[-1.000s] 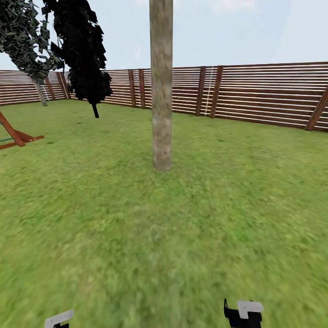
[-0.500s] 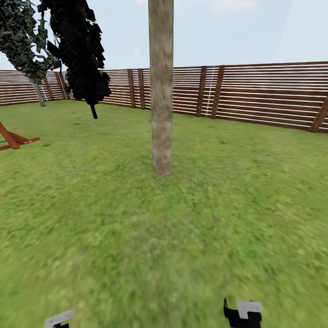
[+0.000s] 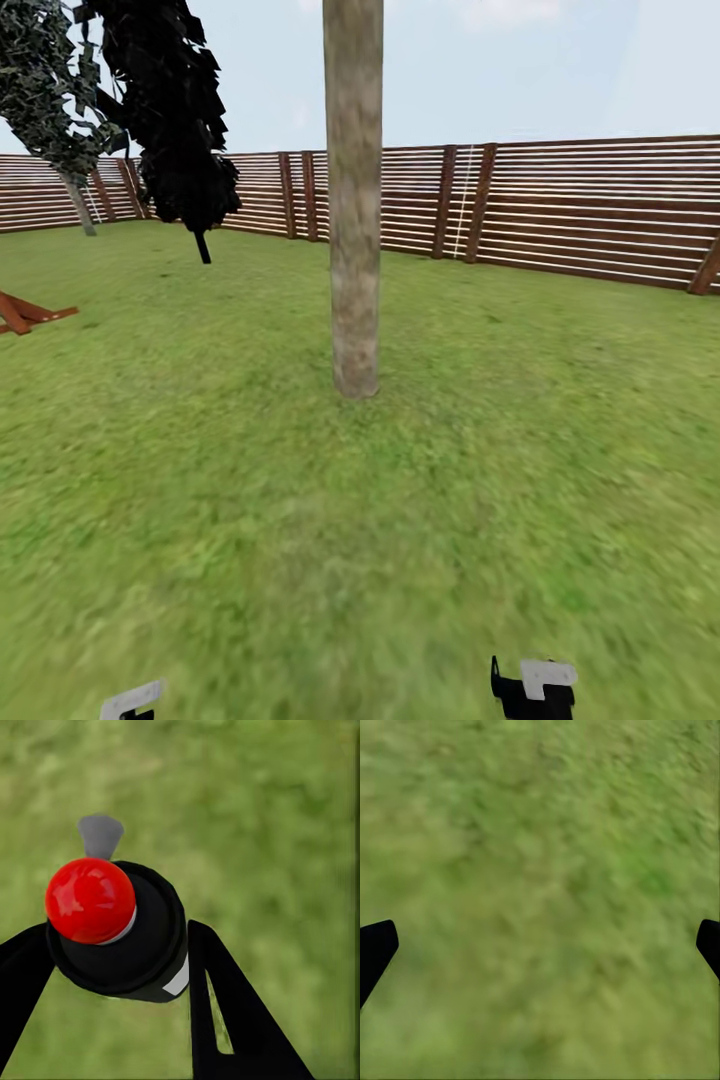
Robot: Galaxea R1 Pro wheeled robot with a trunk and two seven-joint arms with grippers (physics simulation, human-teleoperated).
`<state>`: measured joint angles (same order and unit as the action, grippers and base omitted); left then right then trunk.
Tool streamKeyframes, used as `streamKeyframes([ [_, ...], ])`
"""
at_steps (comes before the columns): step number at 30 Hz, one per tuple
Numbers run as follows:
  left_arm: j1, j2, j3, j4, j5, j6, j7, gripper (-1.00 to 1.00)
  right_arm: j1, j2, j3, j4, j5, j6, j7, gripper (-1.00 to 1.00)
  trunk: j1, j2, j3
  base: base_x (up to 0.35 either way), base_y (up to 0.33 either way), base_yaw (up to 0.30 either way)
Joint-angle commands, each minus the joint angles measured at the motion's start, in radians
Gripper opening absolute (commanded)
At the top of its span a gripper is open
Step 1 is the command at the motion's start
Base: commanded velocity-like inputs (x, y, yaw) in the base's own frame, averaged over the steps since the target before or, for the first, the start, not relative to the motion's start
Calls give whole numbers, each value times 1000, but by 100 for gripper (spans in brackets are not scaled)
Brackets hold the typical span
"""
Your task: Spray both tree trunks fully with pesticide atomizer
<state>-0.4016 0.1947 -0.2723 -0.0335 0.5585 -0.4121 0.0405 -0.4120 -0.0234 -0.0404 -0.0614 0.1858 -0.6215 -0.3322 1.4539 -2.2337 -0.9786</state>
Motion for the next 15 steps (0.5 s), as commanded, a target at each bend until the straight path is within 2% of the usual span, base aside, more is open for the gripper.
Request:
streamKeyframes([
  [1,0,0,-8,0,4,-2,4,-100,-1,0,-4,1,11,-1,-6,100,0,0,0,338,0,0],
  [15,0,0,-8,0,4,-2,4,-100,-1,0,-4,0,11,-1,-6,100,0,0,8,338,0,0],
])
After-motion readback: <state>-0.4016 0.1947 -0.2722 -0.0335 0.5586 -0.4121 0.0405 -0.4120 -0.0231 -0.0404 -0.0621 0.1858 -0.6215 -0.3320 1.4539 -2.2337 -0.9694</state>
